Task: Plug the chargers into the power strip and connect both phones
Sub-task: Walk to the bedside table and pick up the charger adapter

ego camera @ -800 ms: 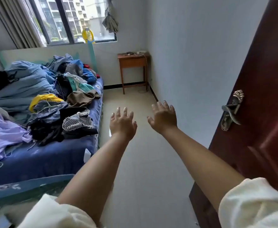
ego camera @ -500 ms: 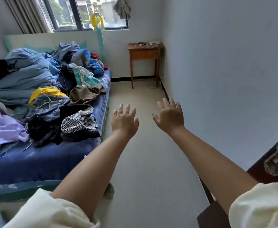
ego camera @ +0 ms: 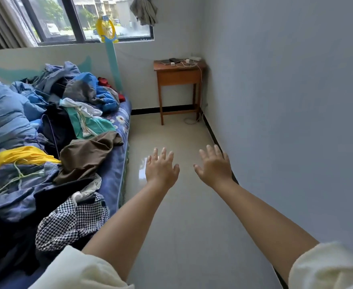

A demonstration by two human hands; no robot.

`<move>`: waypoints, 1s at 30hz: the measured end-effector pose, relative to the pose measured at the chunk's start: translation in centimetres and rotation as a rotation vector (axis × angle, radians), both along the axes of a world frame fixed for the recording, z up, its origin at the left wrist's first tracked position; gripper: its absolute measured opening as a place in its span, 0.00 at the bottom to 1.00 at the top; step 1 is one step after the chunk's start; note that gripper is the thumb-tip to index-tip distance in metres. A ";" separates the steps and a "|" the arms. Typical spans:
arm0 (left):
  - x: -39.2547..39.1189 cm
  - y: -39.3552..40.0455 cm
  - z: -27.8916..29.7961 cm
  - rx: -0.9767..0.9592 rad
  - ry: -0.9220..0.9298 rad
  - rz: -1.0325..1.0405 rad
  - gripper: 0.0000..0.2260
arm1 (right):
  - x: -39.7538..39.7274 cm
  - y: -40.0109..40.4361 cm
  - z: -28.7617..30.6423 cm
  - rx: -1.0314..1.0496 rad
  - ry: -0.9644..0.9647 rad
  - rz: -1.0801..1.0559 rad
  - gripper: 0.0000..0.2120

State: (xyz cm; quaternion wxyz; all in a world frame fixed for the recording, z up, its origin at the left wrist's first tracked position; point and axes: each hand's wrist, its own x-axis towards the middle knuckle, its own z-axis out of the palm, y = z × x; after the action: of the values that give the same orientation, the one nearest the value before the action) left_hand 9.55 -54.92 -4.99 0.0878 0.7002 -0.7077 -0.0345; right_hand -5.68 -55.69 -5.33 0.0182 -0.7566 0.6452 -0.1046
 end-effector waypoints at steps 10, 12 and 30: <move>1.1 -28.2 -3.6 0.036 -0.020 -0.035 0.22 | -0.6 -28.6 -3.8 0.027 0.027 0.023 0.26; 1.7 -33.5 -3.4 0.059 -0.035 -0.016 0.22 | -0.3 -34.8 -3.9 0.034 0.031 0.017 0.26; 8.5 -84.0 -3.6 0.050 -0.040 0.029 0.21 | 5.8 -86.2 -4.2 0.046 -0.001 -0.066 0.25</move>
State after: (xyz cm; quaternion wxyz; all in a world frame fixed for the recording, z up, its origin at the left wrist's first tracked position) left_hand 18.06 -138.90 -8.60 0.0567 0.7128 -0.6981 -0.0369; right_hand 0.16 -141.88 -9.58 0.0322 -0.7343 0.6720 -0.0906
